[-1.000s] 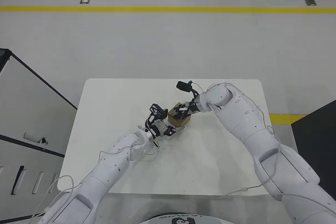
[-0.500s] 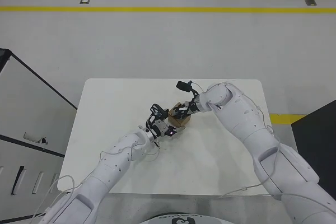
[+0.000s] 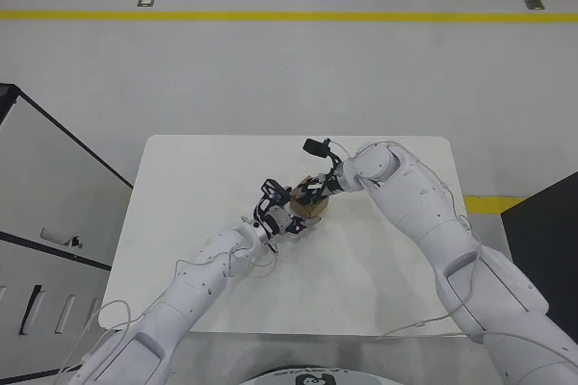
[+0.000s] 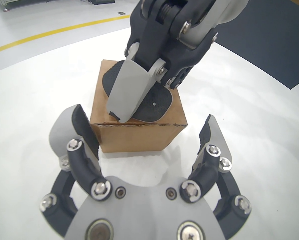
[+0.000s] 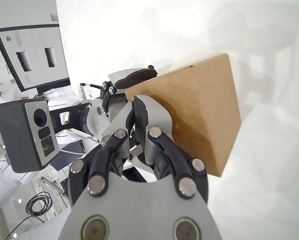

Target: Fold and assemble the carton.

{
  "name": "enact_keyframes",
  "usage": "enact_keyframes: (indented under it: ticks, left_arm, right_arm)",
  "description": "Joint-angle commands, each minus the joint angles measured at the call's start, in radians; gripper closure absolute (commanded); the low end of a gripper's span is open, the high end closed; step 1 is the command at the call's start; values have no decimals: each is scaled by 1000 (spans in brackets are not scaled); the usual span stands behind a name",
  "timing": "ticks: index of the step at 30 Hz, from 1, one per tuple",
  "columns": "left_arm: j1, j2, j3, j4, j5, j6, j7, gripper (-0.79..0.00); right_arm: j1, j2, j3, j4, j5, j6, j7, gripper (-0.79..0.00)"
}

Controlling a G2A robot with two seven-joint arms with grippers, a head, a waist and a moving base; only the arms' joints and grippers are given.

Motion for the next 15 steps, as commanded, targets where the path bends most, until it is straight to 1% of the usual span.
enact_keyframes:
  ticks: [1, 8, 9, 14, 15]
  left_arm:
    - [-1, -2, 2, 3, 2, 5, 3, -785]
    - [-5, -7, 2, 14, 9, 21, 12, -785]
    - [-6, -7, 2, 16, 9, 22, 12, -760]
    - [-8, -10, -1, 23, 11, 26, 18, -570]
    - [-9, -10, -2, 25, 11, 27, 19, -511]
  right_arm:
    - [1, 0, 0, 1, 0, 0, 0, 0]
    - [3, -2, -1, 6, 1, 0, 1, 0]
    - [3, -2, -1, 7, 1, -1, 1, 0]
    - [5, -3, -1, 9, 2, -3, -2, 0]
    - [5, -3, -1, 10, 2, -3, -2, 0]
